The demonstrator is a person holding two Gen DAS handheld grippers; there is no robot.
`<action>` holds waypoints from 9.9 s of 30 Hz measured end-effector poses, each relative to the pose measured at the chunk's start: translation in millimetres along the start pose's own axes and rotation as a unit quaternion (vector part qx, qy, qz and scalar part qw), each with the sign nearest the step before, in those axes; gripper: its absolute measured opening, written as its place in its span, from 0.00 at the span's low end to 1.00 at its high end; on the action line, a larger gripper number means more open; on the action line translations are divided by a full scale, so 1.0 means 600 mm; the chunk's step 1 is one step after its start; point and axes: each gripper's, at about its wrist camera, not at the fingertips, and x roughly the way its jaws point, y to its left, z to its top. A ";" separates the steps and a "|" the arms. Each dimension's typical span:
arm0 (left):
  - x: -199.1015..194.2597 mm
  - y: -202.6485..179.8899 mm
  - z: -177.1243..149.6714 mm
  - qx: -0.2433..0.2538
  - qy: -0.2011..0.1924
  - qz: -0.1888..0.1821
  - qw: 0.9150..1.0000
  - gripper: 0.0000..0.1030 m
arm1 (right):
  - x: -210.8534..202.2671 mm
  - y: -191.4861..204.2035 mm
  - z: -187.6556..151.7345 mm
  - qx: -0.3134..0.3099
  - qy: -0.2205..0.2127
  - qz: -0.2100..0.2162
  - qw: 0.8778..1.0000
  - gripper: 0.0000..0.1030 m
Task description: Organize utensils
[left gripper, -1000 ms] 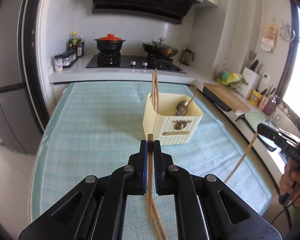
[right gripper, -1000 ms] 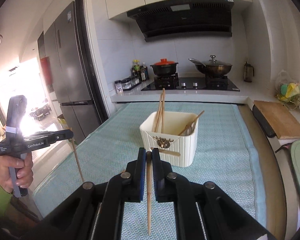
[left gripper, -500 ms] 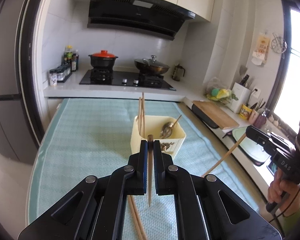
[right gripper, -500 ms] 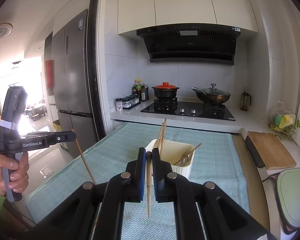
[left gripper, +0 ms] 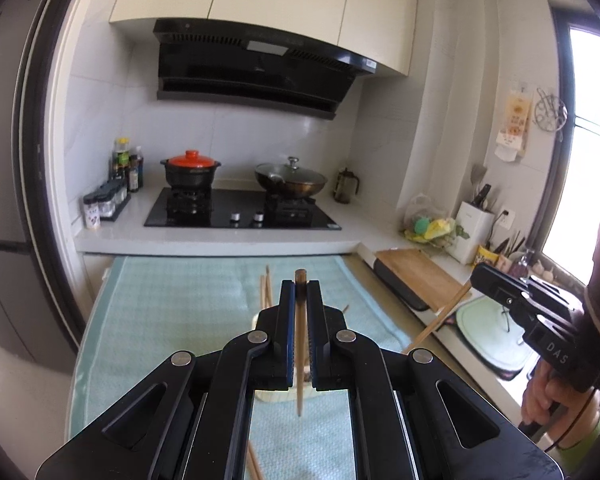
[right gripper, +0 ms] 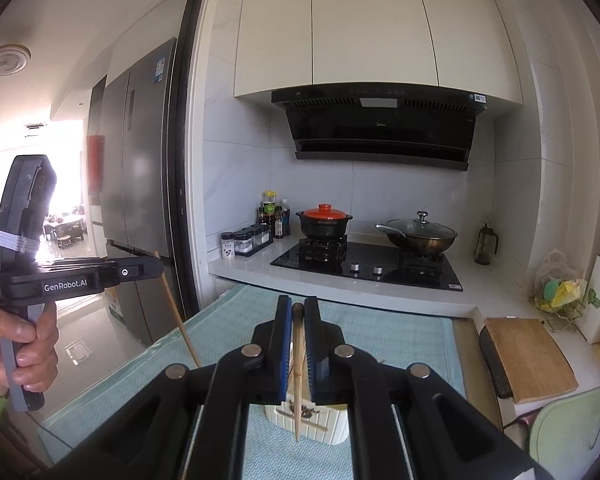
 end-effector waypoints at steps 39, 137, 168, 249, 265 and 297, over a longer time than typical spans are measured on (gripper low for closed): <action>0.230 0.029 -0.072 0.046 0.168 0.092 0.980 0.75 | 0.327 -0.101 -0.060 0.091 0.161 -0.019 0.983 0.52; 0.155 0.079 -0.480 -0.022 0.311 0.143 0.940 0.83 | 0.088 -0.016 -0.506 0.056 0.358 -0.064 0.930 0.29; 0.172 0.064 -0.371 -0.035 0.242 0.085 0.966 0.04 | 0.168 -0.078 -0.399 0.111 0.292 -0.006 0.950 0.07; 0.394 0.057 -0.060 -0.036 0.158 0.049 0.985 0.04 | 0.423 -0.104 -0.092 0.099 0.201 0.042 0.974 0.07; 0.274 0.025 -0.065 0.028 0.076 0.121 0.989 0.97 | 0.376 -0.134 -0.112 0.121 0.168 -0.005 0.978 0.62; -0.107 -0.066 -0.226 0.009 0.062 0.205 0.977 1.00 | -0.075 0.111 -0.167 0.039 0.090 -0.059 0.993 0.97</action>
